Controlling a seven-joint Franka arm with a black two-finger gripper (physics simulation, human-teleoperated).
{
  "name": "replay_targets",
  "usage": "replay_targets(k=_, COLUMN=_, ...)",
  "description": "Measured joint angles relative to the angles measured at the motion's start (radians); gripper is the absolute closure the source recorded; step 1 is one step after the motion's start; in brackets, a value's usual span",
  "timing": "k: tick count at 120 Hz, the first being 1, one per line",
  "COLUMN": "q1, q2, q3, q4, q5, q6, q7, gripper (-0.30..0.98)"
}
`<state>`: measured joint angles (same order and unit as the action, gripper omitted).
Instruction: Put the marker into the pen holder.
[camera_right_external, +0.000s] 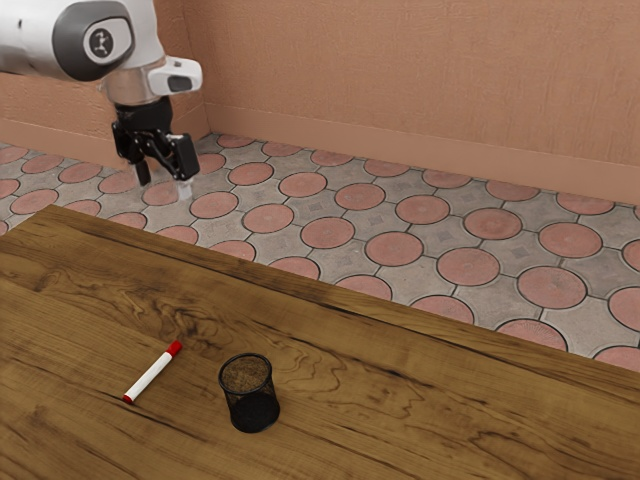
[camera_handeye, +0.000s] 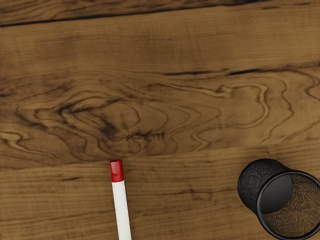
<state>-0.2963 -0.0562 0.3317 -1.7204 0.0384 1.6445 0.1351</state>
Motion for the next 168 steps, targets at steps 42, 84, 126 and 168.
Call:
replay_targets(k=42, q1=0.001, q2=-0.094, q3=0.013, q4=-0.269, q5=0.053, q6=0.150, q7=0.012, gripper=0.00)
replay_targets(k=84, q1=0.018, q2=0.006, q3=0.137, q4=-0.663, q5=0.063, q6=0.701, q7=0.030, gripper=0.00)
replay_targets(k=126, q1=0.000, q2=0.144, q3=0.141, q4=-0.688, q5=-0.026, q6=0.955, q7=0.078, gripper=0.25)
replay_targets(k=168, q1=0.005, q2=0.158, q3=0.141, q4=-0.743, q5=-0.074, q6=1.005, q7=0.120, gripper=0.35)
